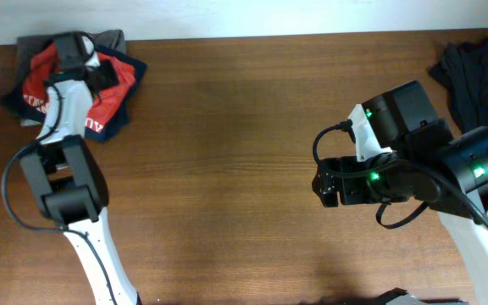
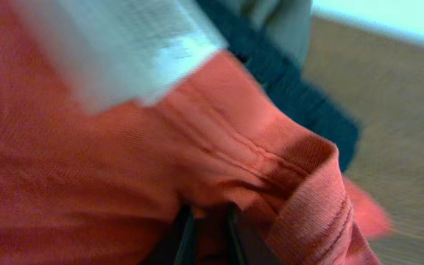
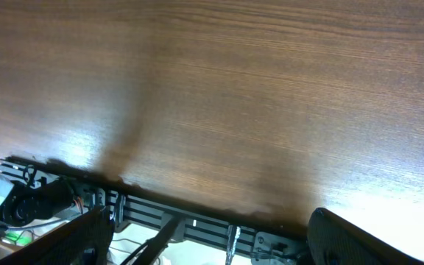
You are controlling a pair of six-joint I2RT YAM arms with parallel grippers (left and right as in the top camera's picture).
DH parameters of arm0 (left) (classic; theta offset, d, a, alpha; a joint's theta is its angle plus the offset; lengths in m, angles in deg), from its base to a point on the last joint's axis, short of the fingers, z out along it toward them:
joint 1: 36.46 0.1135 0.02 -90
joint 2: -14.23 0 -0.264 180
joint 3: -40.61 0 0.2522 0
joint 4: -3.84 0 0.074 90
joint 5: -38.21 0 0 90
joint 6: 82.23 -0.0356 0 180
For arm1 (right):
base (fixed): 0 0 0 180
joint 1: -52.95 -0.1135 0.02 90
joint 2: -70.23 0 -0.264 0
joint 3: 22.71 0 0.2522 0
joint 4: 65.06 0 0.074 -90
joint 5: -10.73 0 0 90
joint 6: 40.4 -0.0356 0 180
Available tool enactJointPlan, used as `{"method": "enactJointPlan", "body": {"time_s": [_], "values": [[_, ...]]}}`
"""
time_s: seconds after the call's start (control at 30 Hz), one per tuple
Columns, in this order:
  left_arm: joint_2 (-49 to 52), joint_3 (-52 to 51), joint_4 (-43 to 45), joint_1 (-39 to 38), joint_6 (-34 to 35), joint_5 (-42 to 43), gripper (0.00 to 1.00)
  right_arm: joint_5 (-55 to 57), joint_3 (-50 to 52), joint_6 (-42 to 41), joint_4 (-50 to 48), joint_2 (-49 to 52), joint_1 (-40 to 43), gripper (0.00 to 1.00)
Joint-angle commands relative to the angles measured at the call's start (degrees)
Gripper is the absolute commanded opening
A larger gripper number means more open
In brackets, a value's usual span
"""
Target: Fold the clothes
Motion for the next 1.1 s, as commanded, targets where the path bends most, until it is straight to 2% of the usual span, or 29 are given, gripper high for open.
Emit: {"method": "enactJointPlan", "body": {"time_s": [0.0,0.43,0.5,0.6,0.9,1.07], "values": [[3.7,-0.2,-0.5,-0.8,-0.6,1.5,0.17,0.3,0.0,-0.5,0.3,0.3,-0.4,0.89],[-6.4,5.5,1.6,3.5,-1.2,1.4,0.19,0.3,0.0,-0.5,0.3,0.3,-0.4,0.89],[-6.4,5.5,2.7,5.2,-1.2,-2.3,0.19,0.3,0.0,-0.5,0.3,0.3,-0.4,0.89],[-5.6,5.5,3.0,6.8,-1.2,-6.3,0.19,0.3,0.0,-0.5,0.3,0.3,-0.4,0.89],[1.7,5.5,4.4,10.2,-1.2,-6.0,0.20,0.3,0.0,-0.5,0.3,1.1,-0.4,0.89],[7.5,5.5,3.2,10.3,-1.3,-6.1,0.31,0.3,0.0,-0.5,0.3,2.2,-0.4,0.89]]}}
